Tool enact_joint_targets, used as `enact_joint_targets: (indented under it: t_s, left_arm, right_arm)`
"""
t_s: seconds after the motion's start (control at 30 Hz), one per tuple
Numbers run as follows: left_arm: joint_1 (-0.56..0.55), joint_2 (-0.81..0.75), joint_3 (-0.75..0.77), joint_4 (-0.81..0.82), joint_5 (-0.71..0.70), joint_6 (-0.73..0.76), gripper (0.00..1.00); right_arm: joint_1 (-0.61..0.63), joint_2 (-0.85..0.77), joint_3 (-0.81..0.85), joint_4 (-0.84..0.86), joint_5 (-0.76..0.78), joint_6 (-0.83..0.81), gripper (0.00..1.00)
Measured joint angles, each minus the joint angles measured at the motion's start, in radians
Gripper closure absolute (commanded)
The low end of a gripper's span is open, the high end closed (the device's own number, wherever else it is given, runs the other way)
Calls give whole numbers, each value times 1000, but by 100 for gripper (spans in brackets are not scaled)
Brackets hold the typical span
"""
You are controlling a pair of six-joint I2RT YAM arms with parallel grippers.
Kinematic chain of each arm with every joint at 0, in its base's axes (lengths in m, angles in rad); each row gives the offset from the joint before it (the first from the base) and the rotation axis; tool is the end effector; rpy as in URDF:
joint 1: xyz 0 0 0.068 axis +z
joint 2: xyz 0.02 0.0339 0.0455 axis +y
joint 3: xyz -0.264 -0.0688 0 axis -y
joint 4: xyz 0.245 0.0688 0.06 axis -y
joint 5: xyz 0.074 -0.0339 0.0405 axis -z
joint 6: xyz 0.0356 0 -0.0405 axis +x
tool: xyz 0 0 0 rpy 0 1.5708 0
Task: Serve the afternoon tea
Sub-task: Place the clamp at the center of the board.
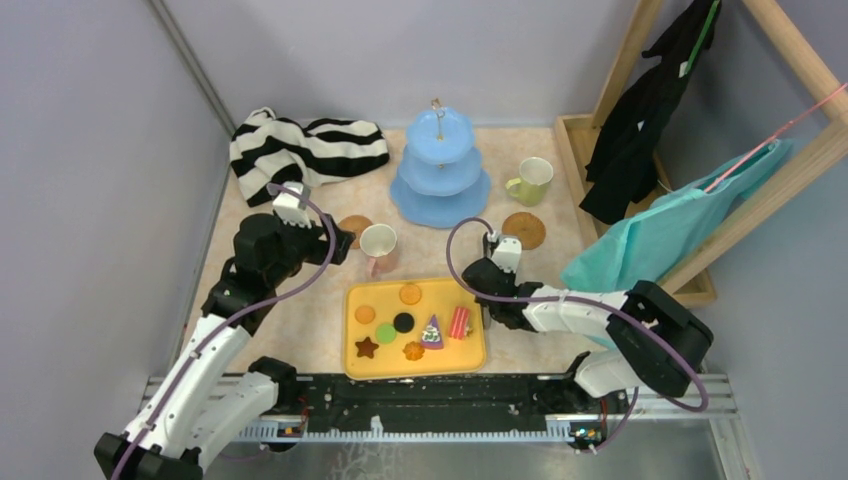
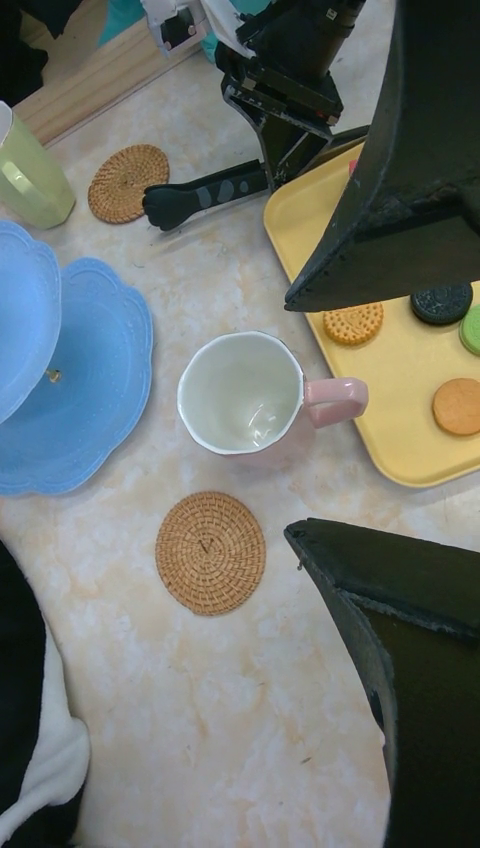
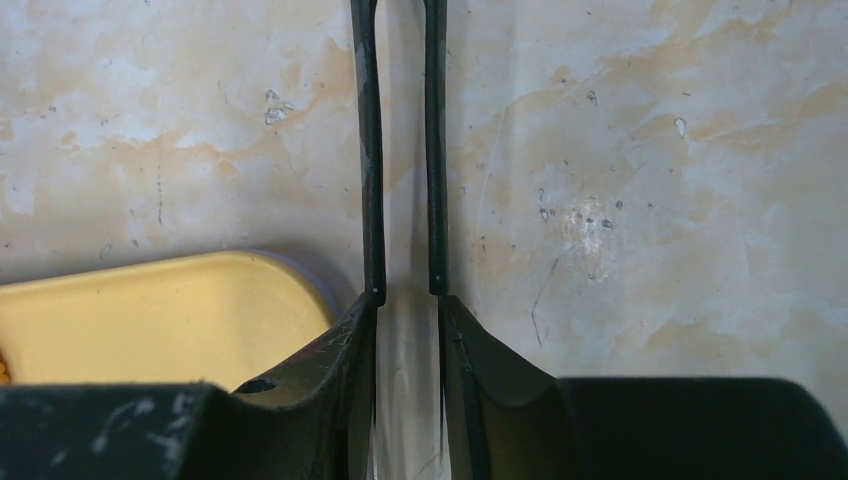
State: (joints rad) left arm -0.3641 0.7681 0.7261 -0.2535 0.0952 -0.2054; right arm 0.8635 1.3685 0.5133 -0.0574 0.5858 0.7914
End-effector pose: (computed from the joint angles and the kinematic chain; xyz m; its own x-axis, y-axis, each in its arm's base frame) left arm 0.1690 -0.0680 0.3147 -0.3560 -0.0816 -0.9309 0.3747 0.9001 -0.2222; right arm 0.1686 0.1669 0.1446 -0.6555 0.1454 -0.7410 0.0749 0.9890 0.1277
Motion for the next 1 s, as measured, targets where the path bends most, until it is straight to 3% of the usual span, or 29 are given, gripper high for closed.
enact_joint_targets:
  t_s: [0.33,0.47,0.7,1.0]
  left_arm:
    - [-1,46,65,-100,-17,-21,25]
    - [-1,55,66,-148,-34,-67,34]
    - [-1,62,55,-210,-82,-276,51]
    - [-1,12,-96,-252,-121,-568,47]
  right_arm:
    - [11,-104,5,-117,24,-5,75]
    - [18,-134,4,-131,24,-5,75]
    - [74,-205,-26,-145,24,-4,75]
    - [98,-275,-91,-145,19,-5,75]
